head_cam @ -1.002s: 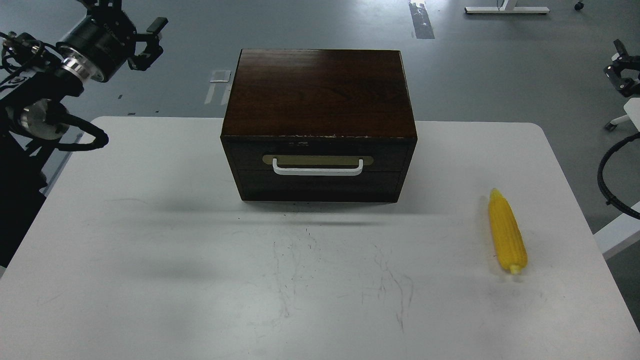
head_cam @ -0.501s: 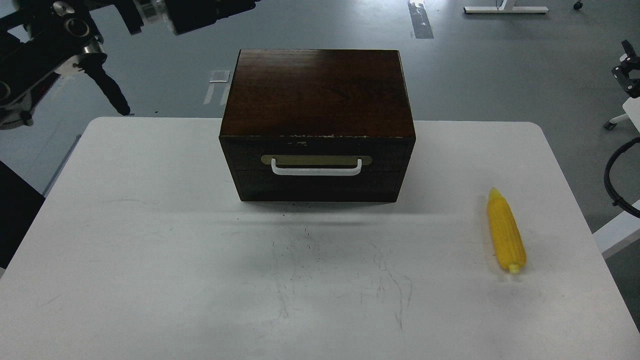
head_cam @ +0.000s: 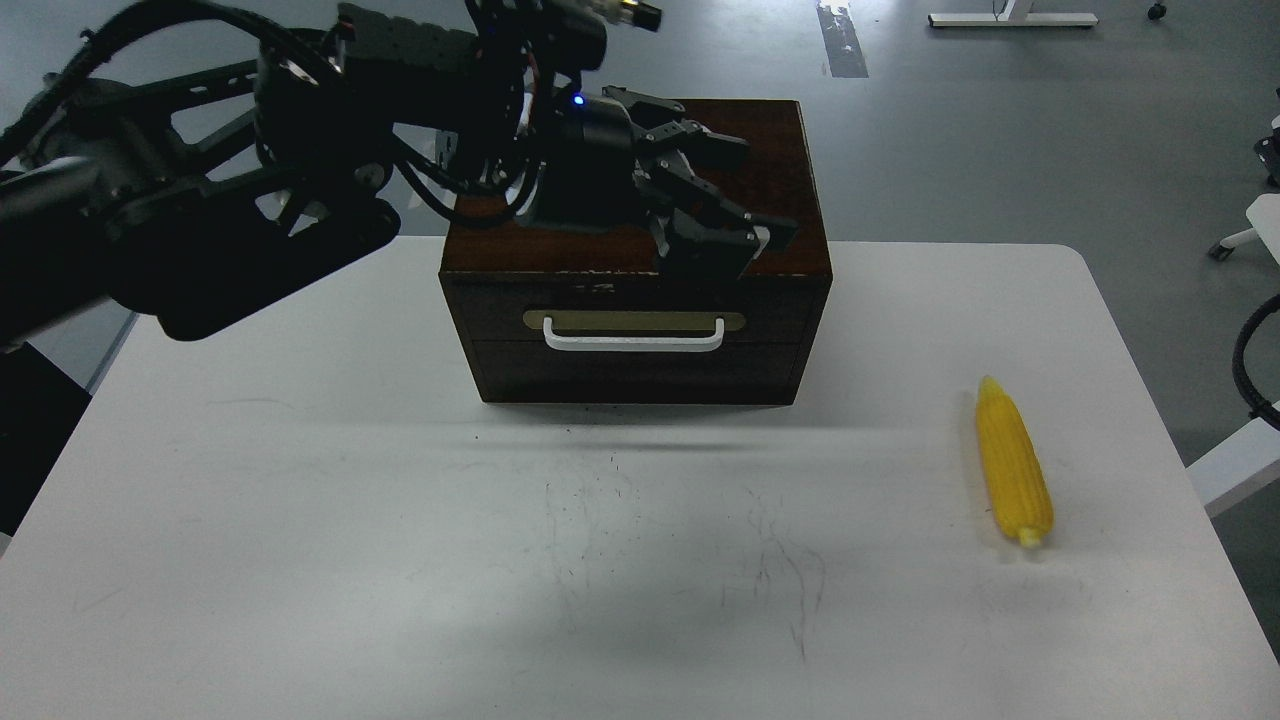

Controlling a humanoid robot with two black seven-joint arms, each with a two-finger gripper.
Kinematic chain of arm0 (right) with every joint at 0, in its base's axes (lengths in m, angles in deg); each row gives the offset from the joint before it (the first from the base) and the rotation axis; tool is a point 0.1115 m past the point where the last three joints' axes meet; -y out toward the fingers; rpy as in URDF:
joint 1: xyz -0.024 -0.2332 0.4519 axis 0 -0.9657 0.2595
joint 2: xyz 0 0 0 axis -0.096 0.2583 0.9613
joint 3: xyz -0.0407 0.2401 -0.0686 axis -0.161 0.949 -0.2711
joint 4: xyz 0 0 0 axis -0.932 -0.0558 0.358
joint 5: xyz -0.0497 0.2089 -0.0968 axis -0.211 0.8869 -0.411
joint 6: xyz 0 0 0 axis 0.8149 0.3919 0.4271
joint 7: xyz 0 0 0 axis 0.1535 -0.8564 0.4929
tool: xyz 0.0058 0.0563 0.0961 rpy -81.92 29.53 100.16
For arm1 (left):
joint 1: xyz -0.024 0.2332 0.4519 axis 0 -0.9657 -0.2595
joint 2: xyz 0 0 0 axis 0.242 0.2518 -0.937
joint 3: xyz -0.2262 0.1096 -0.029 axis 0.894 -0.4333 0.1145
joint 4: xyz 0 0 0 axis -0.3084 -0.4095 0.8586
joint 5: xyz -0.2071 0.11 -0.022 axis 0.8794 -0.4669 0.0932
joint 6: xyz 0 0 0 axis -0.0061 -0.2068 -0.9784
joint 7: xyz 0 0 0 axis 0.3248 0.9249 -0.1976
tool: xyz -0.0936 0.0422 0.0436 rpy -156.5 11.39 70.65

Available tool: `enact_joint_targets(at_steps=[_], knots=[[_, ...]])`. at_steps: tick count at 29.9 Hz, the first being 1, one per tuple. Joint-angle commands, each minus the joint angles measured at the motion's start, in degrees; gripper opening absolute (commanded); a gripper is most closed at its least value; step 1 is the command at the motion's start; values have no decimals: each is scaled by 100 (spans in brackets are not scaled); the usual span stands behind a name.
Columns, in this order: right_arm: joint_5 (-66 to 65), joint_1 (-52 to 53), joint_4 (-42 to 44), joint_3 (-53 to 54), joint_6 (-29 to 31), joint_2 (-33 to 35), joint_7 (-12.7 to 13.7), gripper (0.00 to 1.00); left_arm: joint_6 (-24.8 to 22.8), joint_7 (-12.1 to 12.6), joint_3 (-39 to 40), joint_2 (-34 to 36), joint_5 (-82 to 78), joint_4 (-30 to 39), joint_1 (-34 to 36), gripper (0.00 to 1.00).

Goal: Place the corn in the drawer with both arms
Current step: 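Reach the left gripper down to the white drawer handle, then hook the left gripper on the drawer handle and pull toward the robot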

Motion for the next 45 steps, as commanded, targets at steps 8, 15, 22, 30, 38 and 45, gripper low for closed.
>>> enact_joint_targets(at_steps=[8, 15, 22, 30, 38, 45], knots=[[0, -7, -2, -4, 0, 10, 0, 100, 270, -65, -1928, -581, -1298, -260, 923, 84], [0, -25, 16, 4, 0, 19, 0, 100, 270, -127, -2202, -767, -1291, -102, 914, 85], [0, -78, 16, -4, 0, 19, 0, 100, 262, -136, -2255, -740, -1274, -154, 861, 85], [0, -104, 34, 4, 0, 10, 0, 100, 262, -136, -2501, -679, -1247, -313, 773, 85], [0, -95, 42, 4, 0, 19, -8, 100, 262, -144, -2510, -670, -1230, -655, 764, 85], [0, -104, 51, 4, 0, 19, -8, 100, 270, -153, -2703, -644, -1247, -655, 729, 85]])
